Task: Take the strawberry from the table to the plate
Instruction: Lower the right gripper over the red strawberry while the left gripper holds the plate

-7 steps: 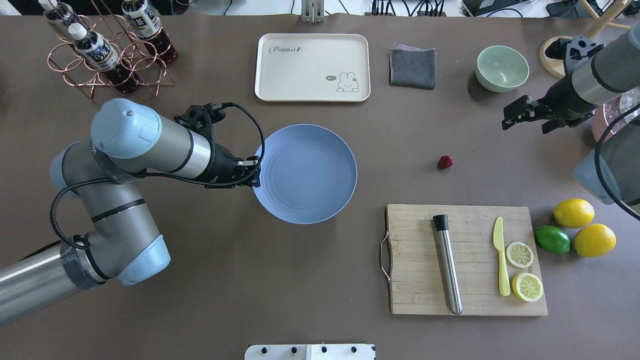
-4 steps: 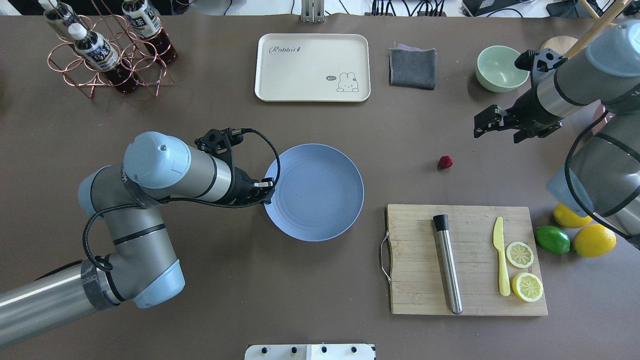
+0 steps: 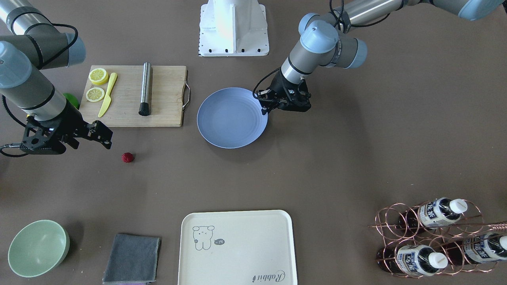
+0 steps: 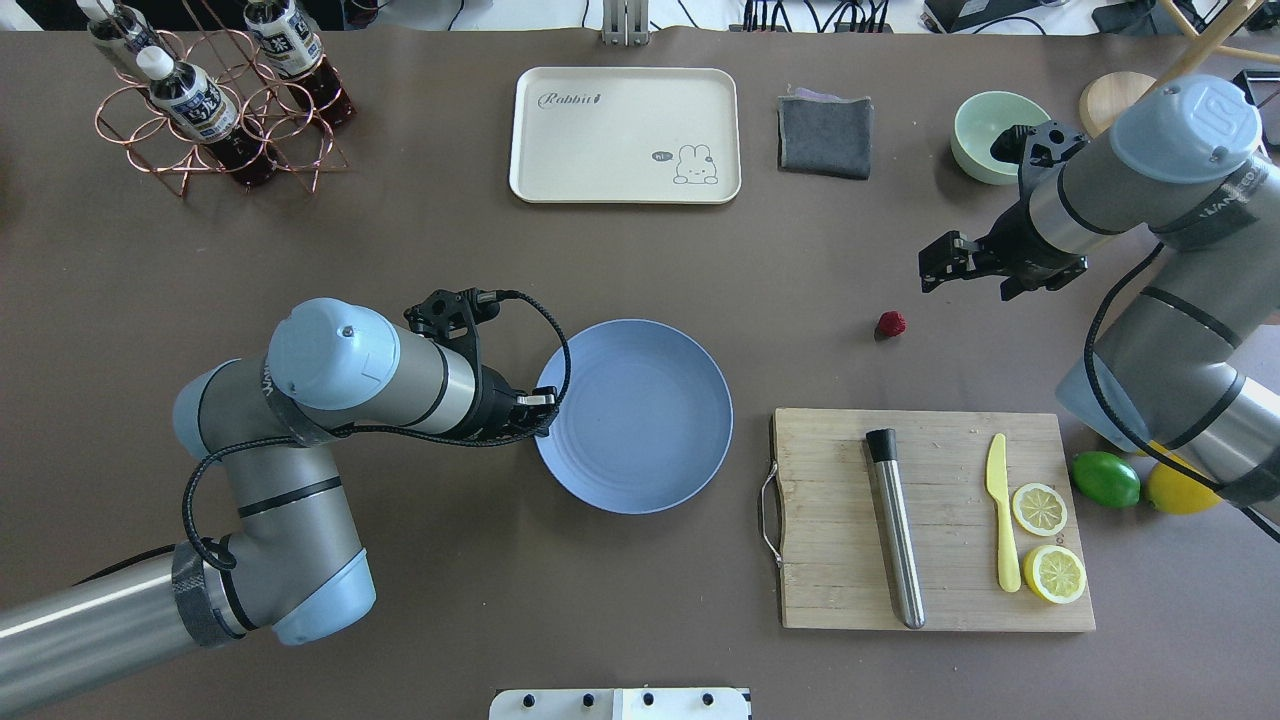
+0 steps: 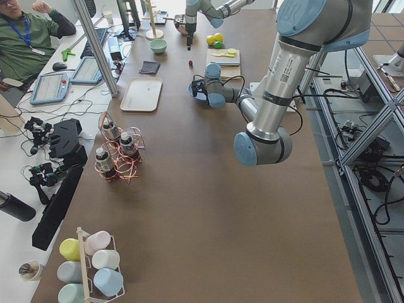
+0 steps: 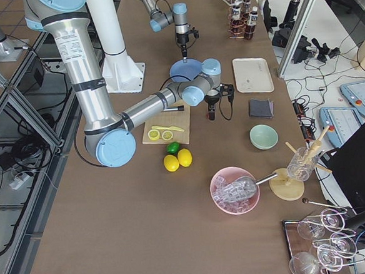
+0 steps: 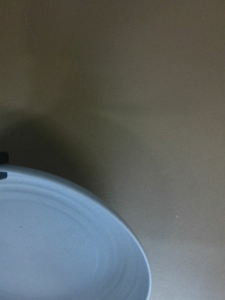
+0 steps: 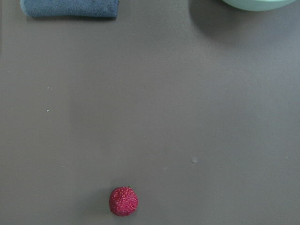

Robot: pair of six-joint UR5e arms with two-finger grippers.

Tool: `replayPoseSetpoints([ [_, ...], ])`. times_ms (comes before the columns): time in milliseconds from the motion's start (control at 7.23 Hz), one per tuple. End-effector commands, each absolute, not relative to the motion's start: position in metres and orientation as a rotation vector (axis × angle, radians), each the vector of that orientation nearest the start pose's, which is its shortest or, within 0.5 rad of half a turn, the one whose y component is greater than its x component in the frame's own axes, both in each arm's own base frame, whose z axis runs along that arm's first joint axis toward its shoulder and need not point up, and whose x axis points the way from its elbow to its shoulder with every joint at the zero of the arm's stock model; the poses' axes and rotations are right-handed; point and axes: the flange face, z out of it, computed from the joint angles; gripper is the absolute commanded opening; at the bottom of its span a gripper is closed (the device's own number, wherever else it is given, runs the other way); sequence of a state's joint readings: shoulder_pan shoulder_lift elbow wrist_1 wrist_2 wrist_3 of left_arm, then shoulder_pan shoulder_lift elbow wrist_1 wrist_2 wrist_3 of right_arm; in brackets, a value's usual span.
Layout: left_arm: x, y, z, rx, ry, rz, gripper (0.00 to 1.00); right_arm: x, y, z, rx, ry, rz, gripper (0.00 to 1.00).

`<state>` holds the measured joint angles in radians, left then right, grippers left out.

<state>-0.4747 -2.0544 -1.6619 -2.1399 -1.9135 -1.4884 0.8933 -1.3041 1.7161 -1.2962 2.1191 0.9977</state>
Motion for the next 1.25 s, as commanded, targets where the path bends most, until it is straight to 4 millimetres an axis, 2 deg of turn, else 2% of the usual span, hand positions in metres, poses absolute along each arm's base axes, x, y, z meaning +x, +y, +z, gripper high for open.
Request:
replayPoseSetpoints([
  [0,0.539,-0.382,0.273,0.019,1.177,-0.135,0.72,-0.330,-0.528,0.414,0.054,-0.843,0.115,1.00],
  [138,0.536,-0.383,0.269,0.027,1.185,-0.135,0.98,-0.339,-0.534,0.413,0.050,-0.841,0.112,1.00],
  [277,0.532,-0.390,0.268,0.037,1.185,-0.140,0.98,-0.347,-0.538,0.417,0.055,-0.850,0.104,1.00],
  [415,0.518,-0.408,0.266,0.056,1.187,-0.161,0.98,-0.355,-0.543,0.424,0.058,-0.857,0.104,1.00],
  [553,0.511,-0.417,0.267,0.075,1.182,-0.161,0.98,-0.369,-0.545,0.427,0.053,-0.865,0.104,1.00],
  [830,0.497,-0.434,0.270,0.112,1.172,-0.156,0.98,-0.385,-0.537,0.433,0.066,-0.847,0.090,1.00],
  [1107,0.489,-0.439,0.273,0.089,1.175,-0.152,0.98,-0.396,-0.528,0.435,0.058,-0.844,0.070,1.00],
])
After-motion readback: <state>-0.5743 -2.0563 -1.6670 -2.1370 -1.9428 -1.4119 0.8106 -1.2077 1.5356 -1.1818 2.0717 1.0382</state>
